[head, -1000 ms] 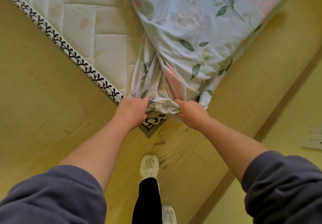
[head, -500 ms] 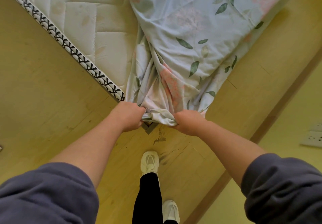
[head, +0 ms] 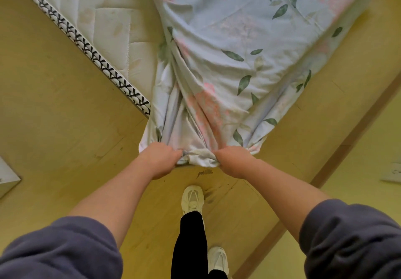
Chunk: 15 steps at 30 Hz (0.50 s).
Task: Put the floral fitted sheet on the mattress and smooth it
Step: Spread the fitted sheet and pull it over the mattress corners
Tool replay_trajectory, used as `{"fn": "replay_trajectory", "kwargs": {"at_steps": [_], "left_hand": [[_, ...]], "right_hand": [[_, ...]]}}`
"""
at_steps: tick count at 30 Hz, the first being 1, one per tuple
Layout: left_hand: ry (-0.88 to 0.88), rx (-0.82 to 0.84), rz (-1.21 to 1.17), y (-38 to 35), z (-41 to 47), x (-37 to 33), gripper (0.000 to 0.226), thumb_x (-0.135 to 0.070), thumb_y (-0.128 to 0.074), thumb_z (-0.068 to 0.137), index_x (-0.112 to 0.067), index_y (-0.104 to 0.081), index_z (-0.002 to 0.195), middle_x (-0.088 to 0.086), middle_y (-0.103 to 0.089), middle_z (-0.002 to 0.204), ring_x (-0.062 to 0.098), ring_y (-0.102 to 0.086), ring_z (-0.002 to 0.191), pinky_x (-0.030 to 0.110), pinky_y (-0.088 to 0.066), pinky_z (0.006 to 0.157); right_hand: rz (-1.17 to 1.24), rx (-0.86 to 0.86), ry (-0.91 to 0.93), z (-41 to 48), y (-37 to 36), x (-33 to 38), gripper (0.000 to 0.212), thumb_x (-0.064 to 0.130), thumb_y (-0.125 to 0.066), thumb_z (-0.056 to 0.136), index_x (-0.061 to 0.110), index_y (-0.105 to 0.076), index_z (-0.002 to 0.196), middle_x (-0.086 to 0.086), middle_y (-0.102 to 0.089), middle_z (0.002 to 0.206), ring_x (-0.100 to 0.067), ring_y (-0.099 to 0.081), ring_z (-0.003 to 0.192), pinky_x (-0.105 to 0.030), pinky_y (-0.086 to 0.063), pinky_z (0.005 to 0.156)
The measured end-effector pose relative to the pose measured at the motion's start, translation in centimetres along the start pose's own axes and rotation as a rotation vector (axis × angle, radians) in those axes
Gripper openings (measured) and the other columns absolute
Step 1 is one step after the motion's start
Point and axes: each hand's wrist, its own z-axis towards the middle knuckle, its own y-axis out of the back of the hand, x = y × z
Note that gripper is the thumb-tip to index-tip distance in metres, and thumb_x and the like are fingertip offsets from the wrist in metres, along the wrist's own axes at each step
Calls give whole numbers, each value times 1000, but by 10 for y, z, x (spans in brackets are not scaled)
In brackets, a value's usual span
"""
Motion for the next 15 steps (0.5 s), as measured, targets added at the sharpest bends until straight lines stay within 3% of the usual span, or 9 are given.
{"fn": "replay_trajectory", "kwargs": {"at_steps": [3,7,10,13,15], "left_hand": [[41,206,-122,-12,-2,-3,28,-26,-38,97,-17,-50,121,7,-63,106,25,-60,91,33,-42,65],[108,339,-352,-11,-6,3,25,-38,-44,93,-20,-49,111,4,-59,112,23,-57,99,32,-42,71],[136,147,-323,-3,-7,8,33,-53,-44,87,-25,-53,102,-3,-61,98,19,-59,89,32,-43,67],[388,-189,-466,16,8,13,22,-39,-42,92,-21,-54,88,-1,-61,81,17,-55,67,28,-39,52],[568,-342,-562,30,21,16,16,-31,-46,91,-17,-52,87,2,-59,86,19,-53,70,29,-37,53]], "right_hand": [[-81,59,44,2,-4,7,14,17,-47,94,15,-57,104,-6,-63,96,-22,-47,68,-34,-38,62],[-35,57,51,-3,-4,7,21,27,-52,94,13,-54,109,-6,-62,104,-26,-56,83,-34,-41,68],[223,-112,119,-11,5,0,38,30,-60,85,22,-47,121,1,-55,110,-23,-56,94,-37,-50,71],[388,-267,142,-12,19,-4,33,38,-58,87,27,-50,117,8,-56,109,-15,-57,94,-36,-53,77],[427,-342,110,-7,26,-3,25,37,-52,91,27,-52,114,8,-58,104,-14,-57,89,-36,-54,74]]}}
